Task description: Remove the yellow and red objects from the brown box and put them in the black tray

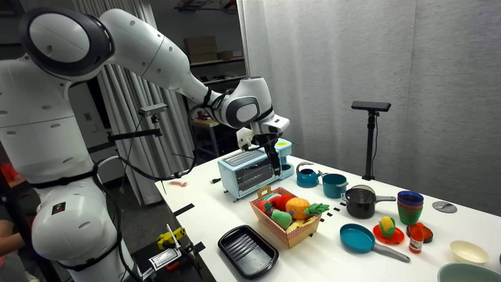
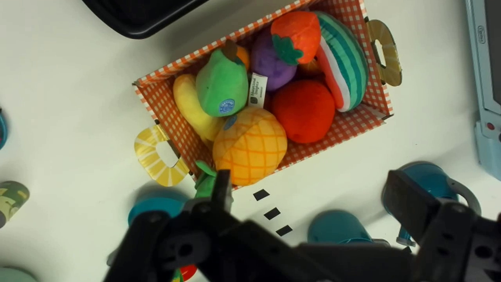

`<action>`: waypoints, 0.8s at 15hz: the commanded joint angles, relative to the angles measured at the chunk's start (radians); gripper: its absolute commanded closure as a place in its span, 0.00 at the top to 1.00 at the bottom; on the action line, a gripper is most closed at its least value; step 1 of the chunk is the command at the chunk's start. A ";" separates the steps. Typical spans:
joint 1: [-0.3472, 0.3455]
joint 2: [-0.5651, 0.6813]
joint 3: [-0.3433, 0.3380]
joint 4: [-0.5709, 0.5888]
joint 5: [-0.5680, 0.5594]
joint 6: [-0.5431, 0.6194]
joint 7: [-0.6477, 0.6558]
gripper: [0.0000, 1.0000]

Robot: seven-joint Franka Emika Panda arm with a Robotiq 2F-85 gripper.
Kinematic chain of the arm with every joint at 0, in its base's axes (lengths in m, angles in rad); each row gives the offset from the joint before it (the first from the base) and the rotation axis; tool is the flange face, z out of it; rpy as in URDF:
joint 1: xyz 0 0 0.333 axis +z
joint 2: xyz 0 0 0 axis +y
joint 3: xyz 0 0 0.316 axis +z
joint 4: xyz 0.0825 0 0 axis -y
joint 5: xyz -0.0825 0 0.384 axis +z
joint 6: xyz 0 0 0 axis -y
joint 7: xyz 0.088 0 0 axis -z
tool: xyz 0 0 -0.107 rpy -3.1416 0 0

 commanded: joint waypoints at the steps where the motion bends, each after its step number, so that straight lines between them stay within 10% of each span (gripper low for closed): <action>1: -0.010 0.083 -0.026 0.056 -0.024 0.004 0.055 1.00; 12: 0.009 0.288 -0.081 0.228 0.010 -0.036 0.102 1.00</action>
